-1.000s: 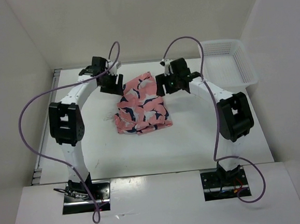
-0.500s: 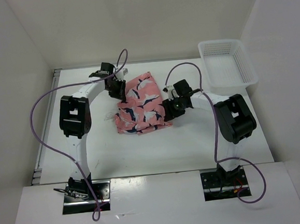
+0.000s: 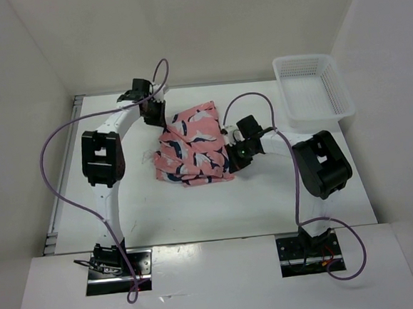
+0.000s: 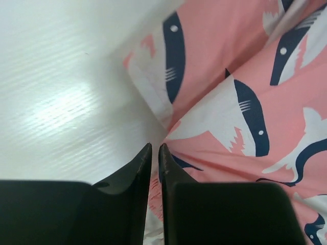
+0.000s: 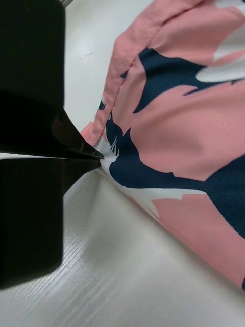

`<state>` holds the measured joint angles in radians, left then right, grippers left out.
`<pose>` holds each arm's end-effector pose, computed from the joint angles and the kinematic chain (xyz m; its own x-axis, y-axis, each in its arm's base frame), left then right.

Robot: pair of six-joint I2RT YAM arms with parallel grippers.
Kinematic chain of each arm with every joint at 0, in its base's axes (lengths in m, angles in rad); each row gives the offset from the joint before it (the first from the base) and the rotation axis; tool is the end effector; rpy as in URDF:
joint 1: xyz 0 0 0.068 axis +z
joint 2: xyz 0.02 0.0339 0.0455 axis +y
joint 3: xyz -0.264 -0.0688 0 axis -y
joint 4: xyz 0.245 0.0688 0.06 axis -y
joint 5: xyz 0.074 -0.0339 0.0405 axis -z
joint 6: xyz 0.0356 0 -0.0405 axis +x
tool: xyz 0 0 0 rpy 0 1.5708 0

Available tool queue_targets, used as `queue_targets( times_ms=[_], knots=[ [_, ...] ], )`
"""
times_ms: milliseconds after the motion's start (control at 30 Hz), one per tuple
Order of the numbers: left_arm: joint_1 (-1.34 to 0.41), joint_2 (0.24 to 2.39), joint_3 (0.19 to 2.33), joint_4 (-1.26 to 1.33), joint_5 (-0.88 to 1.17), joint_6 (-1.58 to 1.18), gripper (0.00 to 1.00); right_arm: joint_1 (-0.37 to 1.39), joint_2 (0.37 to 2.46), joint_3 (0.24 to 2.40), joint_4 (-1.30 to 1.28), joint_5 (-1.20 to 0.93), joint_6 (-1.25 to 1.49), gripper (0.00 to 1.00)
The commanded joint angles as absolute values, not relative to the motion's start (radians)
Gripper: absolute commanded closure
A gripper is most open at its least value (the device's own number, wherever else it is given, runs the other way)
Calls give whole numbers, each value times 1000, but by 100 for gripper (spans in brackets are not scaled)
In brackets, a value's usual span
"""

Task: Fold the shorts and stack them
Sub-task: Fold the shorts

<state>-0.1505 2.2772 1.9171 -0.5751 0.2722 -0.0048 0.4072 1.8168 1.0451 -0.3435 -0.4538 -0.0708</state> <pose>0.4989 -0.0853 0.1970 -0.7971 0.1162 -0.5926 0.2984 0.9289 -0.2192 0.3137 0.1523 0.1465 -0.7848 -0.4077 -0.4667 -0.5901 0.7219 0.3616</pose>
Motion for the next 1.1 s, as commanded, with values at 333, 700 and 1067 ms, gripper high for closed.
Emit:
queue_targets(
  times_ms=[333,700,1067],
  knots=[
    [-153,2270,1953,-571,273,0,55,416,1766,1126,-439,-489,-236,43],
    [-134,1898,1668,-613,176,0,35,304,1523,1229,-568,-318,-307,19],
    [6,1464,1309,-637,162,0,30,112,1276,1208,-471,-54,-288,0]
  ],
)
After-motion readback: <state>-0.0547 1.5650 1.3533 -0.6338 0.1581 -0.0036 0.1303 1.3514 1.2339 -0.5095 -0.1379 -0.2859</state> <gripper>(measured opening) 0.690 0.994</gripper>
